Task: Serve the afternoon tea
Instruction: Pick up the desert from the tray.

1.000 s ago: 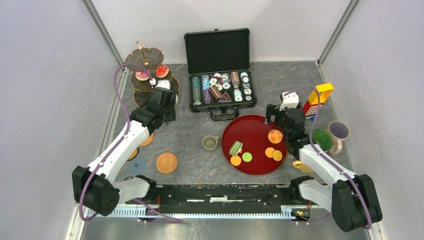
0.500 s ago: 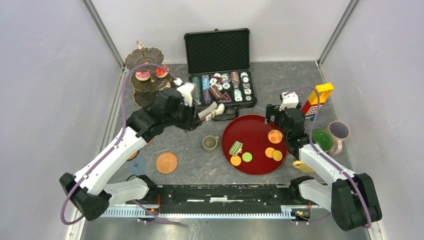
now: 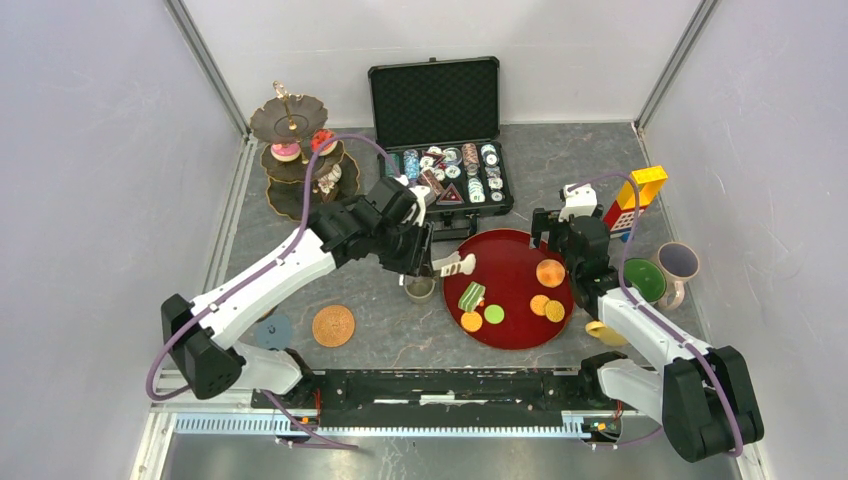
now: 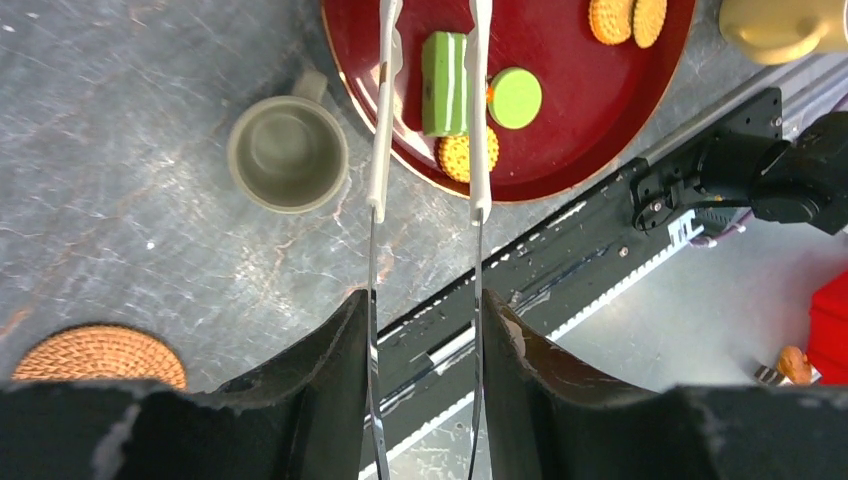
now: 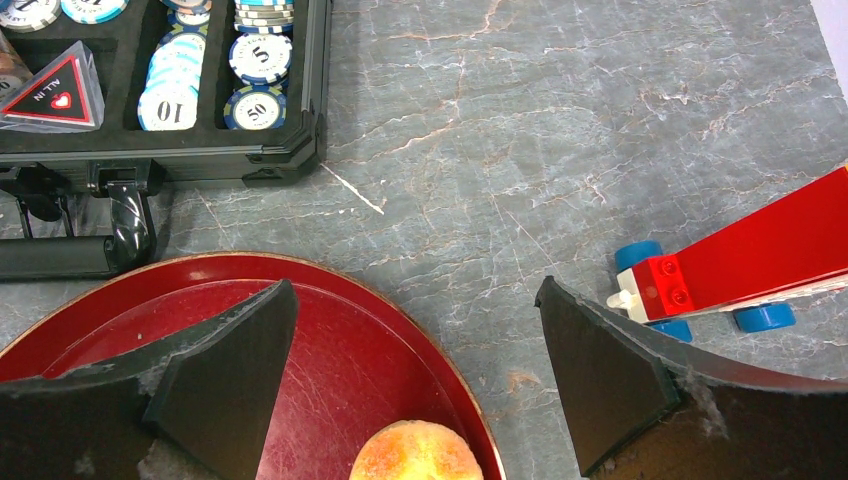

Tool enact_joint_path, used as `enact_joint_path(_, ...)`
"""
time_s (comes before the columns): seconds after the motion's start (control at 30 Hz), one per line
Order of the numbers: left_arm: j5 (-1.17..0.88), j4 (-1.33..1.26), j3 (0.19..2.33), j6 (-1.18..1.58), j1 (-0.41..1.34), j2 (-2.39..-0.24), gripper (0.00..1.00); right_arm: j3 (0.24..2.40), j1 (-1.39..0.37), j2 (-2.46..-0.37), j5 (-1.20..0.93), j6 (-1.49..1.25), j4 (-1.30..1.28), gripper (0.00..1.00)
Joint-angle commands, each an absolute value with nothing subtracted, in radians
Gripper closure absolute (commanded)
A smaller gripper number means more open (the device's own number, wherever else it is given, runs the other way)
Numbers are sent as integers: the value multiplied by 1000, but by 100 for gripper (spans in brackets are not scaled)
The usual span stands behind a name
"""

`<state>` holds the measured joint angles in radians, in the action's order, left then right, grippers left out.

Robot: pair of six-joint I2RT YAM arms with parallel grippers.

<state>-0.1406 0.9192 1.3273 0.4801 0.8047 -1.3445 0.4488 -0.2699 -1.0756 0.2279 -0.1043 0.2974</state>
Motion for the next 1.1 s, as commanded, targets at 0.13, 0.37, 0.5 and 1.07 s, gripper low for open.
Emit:
enact_joint_path(0.13,-206,922,1353,526,870,-1443,70,485,-265,-1066,236,-104,322,2)
enact_joint_path(0.37,-201,937,1376,492,897,-1511,67,486,-265,-1069,236,-105,321,2)
enact_joint_path(0.5,-212,936,1371,483,897,-1518,64,486,-265,-1070,237,-105,322,2)
enact_joint_path(1.07,-198,924,1400,472,897,-1499,56,488,-264,-1080,230,-108,324,2)
